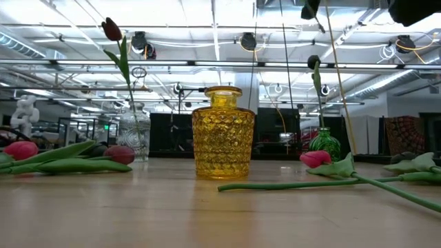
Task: Sort flowers into vase by color
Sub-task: Put the top red flower into the yellow vase
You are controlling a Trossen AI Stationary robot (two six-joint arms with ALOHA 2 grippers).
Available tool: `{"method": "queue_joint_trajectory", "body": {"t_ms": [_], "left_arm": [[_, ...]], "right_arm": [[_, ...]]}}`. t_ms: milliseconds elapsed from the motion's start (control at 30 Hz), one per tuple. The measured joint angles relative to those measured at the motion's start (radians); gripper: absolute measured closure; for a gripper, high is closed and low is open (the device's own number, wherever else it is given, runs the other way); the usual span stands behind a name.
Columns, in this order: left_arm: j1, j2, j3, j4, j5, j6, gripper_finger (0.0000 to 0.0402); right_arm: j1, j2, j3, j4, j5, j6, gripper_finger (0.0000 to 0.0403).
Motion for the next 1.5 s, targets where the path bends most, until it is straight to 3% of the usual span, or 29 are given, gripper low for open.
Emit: {"method": "queue_joint_trajectory", "body": {"t_ms": [267,500,733,900,1033,1200,1500], "left_arm": [[0.08,0.118,-0.001,0.335,0.255,0.15,0.0191],[0.152,0.197,-0.001,0.55,0.299,0.224,0.0191],[0.224,0.23,-0.001,0.599,0.336,0.227,0.0191],[0.261,0.231,-0.001,0.629,0.498,0.219,0.0192],[0.283,0.231,-0.001,0.628,0.535,0.21,0.0197],[0.3,0.231,-0.001,0.622,0.598,0.227,0.0234],[0.305,0.231,-0.001,0.621,0.605,0.288,0.035]], "right_arm": [[0.009,0.062,-0.001,0.239,-0.145,-0.035,0.0402],[0.009,0.063,-0.001,0.24,-0.159,-0.061,0.0402],[0.01,0.063,-0.001,0.238,-0.199,-0.077,0.0402],[0.009,0.063,-0.001,0.201,-0.2,-0.085,0.0402],[0.012,0.063,-0.001,0.185,-0.2,-0.09,0.0402],[0.025,0.063,-0.001,0.182,-0.199,-0.106,0.0402],[0.03,0.063,-0.001,0.18,-0.198,-0.11,0.0402]]}}
